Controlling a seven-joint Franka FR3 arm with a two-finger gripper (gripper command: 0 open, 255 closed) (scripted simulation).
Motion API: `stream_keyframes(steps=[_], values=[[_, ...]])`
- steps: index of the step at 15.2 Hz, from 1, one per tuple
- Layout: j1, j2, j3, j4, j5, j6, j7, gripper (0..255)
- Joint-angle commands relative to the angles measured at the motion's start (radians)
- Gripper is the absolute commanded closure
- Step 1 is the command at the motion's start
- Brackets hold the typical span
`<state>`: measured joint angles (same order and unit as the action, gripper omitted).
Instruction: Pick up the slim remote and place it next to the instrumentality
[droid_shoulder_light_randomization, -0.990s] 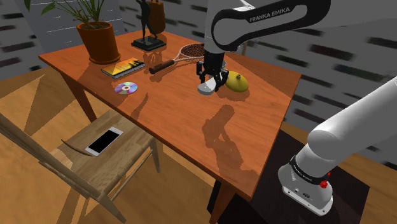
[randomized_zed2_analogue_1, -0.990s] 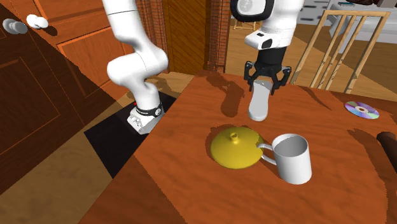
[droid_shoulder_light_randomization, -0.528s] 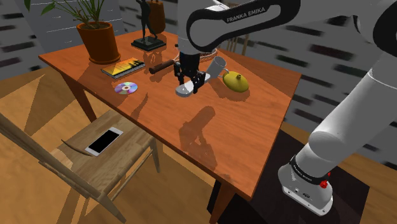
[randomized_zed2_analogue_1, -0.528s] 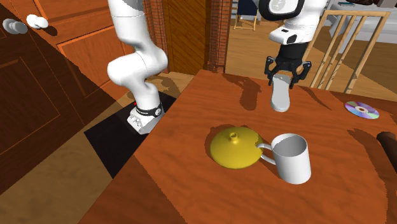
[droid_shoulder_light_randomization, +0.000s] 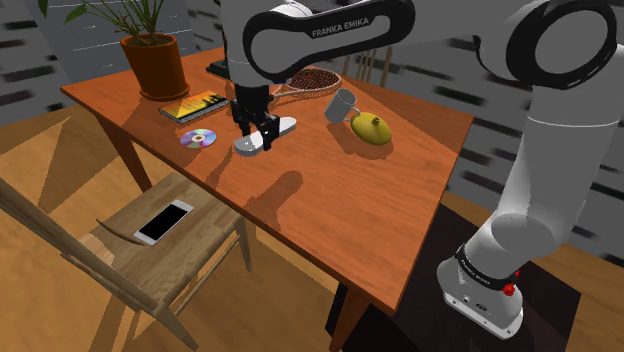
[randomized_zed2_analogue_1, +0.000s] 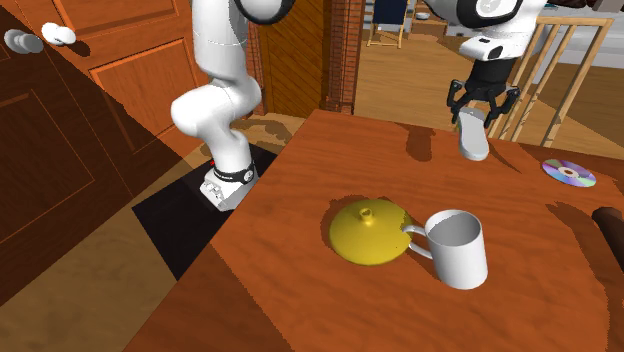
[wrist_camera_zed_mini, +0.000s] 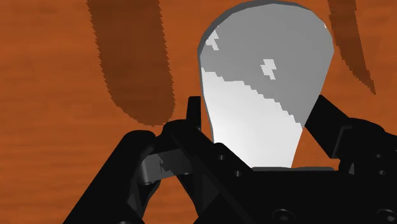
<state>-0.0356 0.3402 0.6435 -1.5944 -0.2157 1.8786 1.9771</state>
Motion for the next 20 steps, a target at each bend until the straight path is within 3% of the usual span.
stream_keyframes(steps=[1,2,16,20], values=[[0.054,0.079,-0.005,0.108,-0.044,-0.042,0.04,255],[0.074,0.106,-0.009,0.145,-0.057,-0.056,0.05,255],[0.07,0.148,-0.03,0.005,-0.091,0.117,0.076,255],[0.07,0.148,-0.03,0.005,-0.091,0.117,0.076,255]])
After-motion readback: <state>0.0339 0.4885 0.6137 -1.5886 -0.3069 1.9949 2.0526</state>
